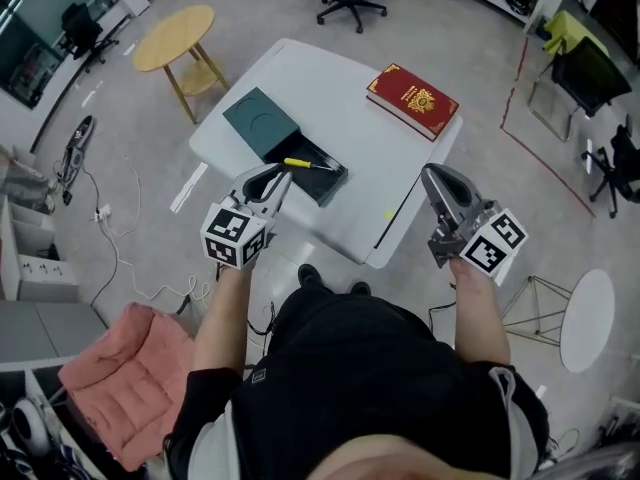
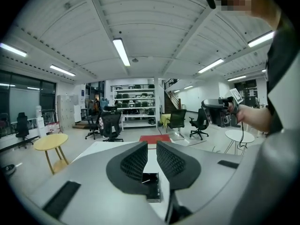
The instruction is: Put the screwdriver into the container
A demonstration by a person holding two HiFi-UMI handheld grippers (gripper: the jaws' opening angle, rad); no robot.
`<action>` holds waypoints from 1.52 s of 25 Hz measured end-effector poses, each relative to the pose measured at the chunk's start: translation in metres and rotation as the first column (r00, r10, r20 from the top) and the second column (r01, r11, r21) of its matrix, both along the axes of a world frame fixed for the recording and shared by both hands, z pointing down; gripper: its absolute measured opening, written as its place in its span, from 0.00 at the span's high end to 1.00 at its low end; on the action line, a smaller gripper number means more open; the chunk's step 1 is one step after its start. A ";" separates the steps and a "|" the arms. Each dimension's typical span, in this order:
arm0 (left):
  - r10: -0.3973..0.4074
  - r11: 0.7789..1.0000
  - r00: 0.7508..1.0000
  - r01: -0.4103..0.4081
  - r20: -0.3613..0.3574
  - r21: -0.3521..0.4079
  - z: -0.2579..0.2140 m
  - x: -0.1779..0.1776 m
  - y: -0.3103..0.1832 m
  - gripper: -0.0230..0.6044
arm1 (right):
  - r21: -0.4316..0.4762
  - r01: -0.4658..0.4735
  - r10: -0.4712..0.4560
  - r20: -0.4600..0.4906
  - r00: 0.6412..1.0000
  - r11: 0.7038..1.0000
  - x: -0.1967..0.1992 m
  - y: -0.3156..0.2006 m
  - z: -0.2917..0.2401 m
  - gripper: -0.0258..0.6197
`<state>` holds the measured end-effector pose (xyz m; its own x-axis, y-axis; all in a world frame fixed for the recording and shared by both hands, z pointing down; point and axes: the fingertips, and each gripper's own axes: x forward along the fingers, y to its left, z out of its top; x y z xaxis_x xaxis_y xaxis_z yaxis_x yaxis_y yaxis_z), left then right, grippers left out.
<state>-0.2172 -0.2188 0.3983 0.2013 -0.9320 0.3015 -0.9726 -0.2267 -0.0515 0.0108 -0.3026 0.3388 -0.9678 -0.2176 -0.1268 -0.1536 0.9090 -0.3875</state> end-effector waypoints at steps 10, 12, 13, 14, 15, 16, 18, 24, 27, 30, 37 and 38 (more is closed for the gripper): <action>-0.078 0.993 0.997 0.079 -0.011 0.093 -0.038 -0.029 0.035 0.87 | 0.038 0.022 -0.021 -0.017 1.000 0.999 -0.024 0.009 -0.007 0.91; -0.092 0.989 0.996 0.094 -0.017 0.111 -0.045 -0.041 0.041 0.87 | 0.045 0.022 -0.021 -0.021 1.000 0.999 -0.035 0.009 -0.010 0.91; -0.101 0.988 0.995 0.103 -0.022 0.120 -0.048 -0.047 0.044 0.87 | 0.048 0.023 -0.022 -0.023 0.999 0.999 -0.041 0.009 -0.012 0.91; -0.111 0.985 0.993 0.114 -0.028 0.129 -0.051 -0.055 0.048 0.87 | 0.052 0.026 -0.025 -0.024 0.999 0.998 -0.048 0.011 -0.014 0.91; -0.124 0.982 0.992 0.128 -0.038 0.139 -0.054 -0.062 0.052 0.87 | 0.056 0.030 -0.029 -0.025 0.999 0.998 -0.055 0.013 -0.015 0.91; -0.138 0.978 0.989 0.145 -0.050 0.150 -0.056 -0.070 0.056 0.87 | 0.060 0.036 -0.034 -0.026 0.999 0.998 -0.062 0.016 -0.016 0.91; -0.164 0.970 0.984 0.174 -0.075 0.170 -0.060 -0.084 0.064 0.88 | 0.070 0.048 -0.046 -0.028 0.999 0.996 -0.075 0.022 -0.019 0.91; -0.192 0.960 0.978 0.205 -0.082 0.192 -0.062 -0.109 0.075 0.91 | 0.099 0.046 -0.042 -0.037 0.998 0.994 -0.098 0.030 -0.025 0.91; -0.201 0.956 0.976 0.214 -0.082 0.199 -0.061 -0.114 0.076 0.92 | 0.111 0.044 -0.041 -0.037 0.998 0.993 -0.103 0.031 -0.026 0.91; -0.205 0.955 0.975 0.218 -0.085 0.199 -0.062 -0.117 0.076 0.93 | 0.118 0.042 -0.037 -0.040 0.998 0.992 -0.106 0.033 -0.027 0.91; -0.215 0.952 0.972 0.230 -0.093 0.201 -0.058 -0.124 0.071 0.93 | 0.129 0.014 -0.007 -0.051 0.999 0.992 -0.109 0.027 -0.020 0.91; -0.217 0.952 0.972 0.232 -0.093 0.201 -0.058 -0.125 0.071 0.93 | 0.129 0.009 -0.002 -0.052 0.999 0.992 -0.110 0.025 -0.019 0.91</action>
